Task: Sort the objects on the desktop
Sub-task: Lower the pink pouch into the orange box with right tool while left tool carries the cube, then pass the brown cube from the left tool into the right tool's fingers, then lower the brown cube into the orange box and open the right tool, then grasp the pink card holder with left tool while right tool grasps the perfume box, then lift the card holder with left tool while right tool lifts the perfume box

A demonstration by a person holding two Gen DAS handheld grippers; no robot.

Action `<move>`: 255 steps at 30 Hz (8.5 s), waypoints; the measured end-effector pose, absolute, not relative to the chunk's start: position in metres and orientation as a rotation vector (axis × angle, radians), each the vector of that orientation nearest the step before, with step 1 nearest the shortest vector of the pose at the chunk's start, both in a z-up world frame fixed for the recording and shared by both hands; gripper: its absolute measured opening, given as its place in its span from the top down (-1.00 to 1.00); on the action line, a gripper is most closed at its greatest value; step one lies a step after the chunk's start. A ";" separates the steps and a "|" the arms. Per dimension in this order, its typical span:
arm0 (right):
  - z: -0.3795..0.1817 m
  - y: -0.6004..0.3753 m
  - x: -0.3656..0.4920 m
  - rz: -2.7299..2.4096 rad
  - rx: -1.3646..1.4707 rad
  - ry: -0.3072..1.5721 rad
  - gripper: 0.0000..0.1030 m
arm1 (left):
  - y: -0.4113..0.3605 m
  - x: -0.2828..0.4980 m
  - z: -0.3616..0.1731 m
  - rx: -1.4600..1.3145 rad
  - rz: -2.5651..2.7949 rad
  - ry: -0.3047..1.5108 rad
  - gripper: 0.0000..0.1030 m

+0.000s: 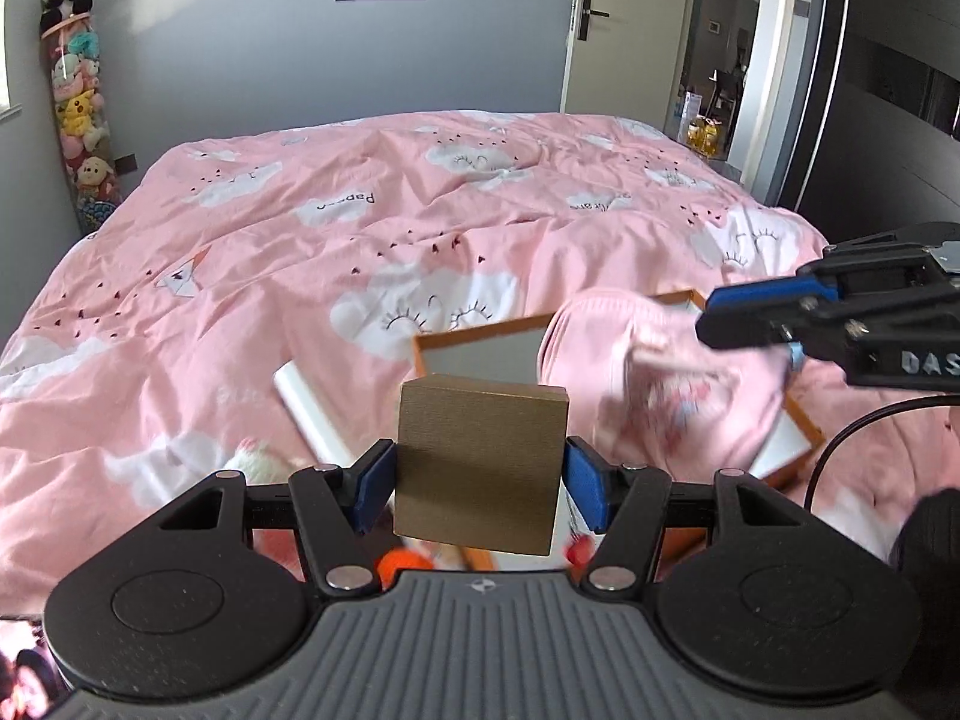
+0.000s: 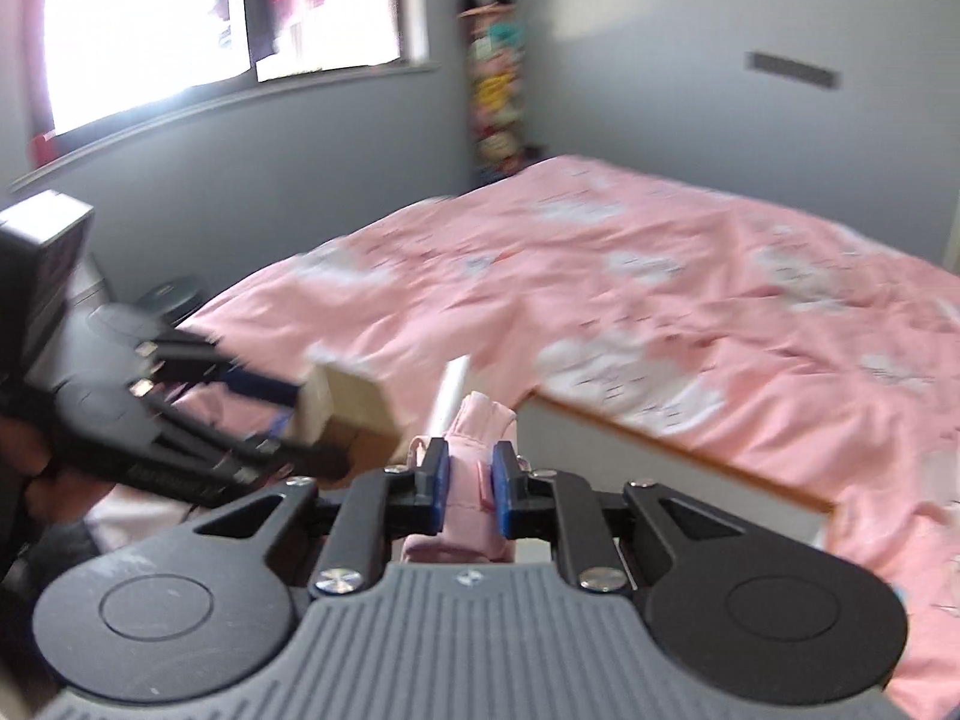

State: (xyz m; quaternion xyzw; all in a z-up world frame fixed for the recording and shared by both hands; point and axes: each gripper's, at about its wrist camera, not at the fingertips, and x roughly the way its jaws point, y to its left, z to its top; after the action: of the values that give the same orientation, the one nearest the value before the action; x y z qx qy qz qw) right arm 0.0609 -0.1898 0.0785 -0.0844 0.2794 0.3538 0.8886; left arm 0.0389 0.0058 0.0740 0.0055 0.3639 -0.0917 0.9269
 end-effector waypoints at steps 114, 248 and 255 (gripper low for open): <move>-0.088 -0.117 0.210 1.029 -0.126 1.228 0.64 | 0.046 0.110 -0.012 -0.062 -0.191 1.117 0.24; -0.103 -0.020 0.027 1.007 -0.627 0.834 0.44 | 0.102 0.021 -0.058 -0.329 0.004 1.216 0.23; -0.081 -0.037 0.028 1.013 -0.563 0.868 0.44 | 0.086 0.015 -0.038 -0.192 -0.054 1.239 0.30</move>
State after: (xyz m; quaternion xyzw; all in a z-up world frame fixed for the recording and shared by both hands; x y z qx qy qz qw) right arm 0.0283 -0.0375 -0.0812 -0.2576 0.3971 0.4634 0.7491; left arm 0.0147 0.0863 -0.0381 -0.0900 0.5795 -0.0255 0.8096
